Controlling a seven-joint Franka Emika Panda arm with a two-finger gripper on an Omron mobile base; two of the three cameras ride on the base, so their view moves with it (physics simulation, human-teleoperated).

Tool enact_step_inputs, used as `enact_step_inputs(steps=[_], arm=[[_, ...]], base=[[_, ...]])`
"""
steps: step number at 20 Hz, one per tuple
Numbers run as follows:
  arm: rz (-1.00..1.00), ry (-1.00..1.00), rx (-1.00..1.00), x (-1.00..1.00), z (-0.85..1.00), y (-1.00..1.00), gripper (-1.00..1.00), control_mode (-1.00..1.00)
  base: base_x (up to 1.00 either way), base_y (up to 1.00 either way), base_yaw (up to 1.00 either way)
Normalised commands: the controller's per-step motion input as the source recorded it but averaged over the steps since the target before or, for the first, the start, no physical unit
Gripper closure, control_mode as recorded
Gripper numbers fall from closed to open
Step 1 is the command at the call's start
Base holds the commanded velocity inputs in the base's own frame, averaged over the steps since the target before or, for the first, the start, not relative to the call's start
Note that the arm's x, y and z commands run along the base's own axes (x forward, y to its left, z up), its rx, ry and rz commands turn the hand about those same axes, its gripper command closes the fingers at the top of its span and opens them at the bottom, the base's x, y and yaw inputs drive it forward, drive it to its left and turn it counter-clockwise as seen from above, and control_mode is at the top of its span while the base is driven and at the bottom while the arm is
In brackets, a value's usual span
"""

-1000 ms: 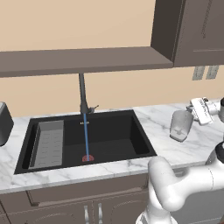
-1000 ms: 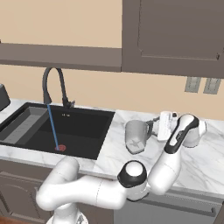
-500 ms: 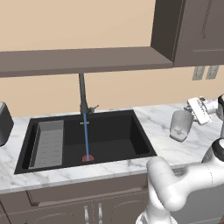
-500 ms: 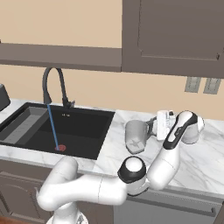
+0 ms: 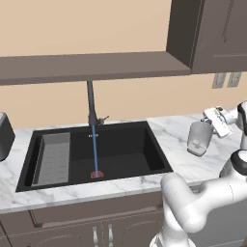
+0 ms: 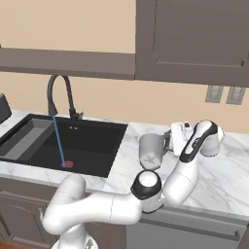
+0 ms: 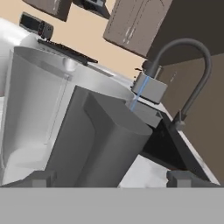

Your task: Turn on the sink faucet and place the jug under the water for a few seconds to fill it up.

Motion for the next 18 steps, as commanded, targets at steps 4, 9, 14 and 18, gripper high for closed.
enact_step_inputs(steps=[4, 9, 14, 18], arm=[[0.03, 0.00, -0.06, -0.12, -0.09, 0.17, 1.00, -1.00], [0.00, 0.00, -0.04, -0.14, -0.02, 0.07, 1.00, -1.00], [0.00, 0.00, 0.00, -0.22, -0.05, 0.00, 1.00, -1.00], [-0.02, 0.00, 0.00, -0.33, -0.01, 0.00, 1.00, -1.00]], base=[[0.00, 0.00, 0.00], [0.00, 0.00, 0.00], [0.00, 0.00, 0.00], [0.00, 0.00, 0.00]])
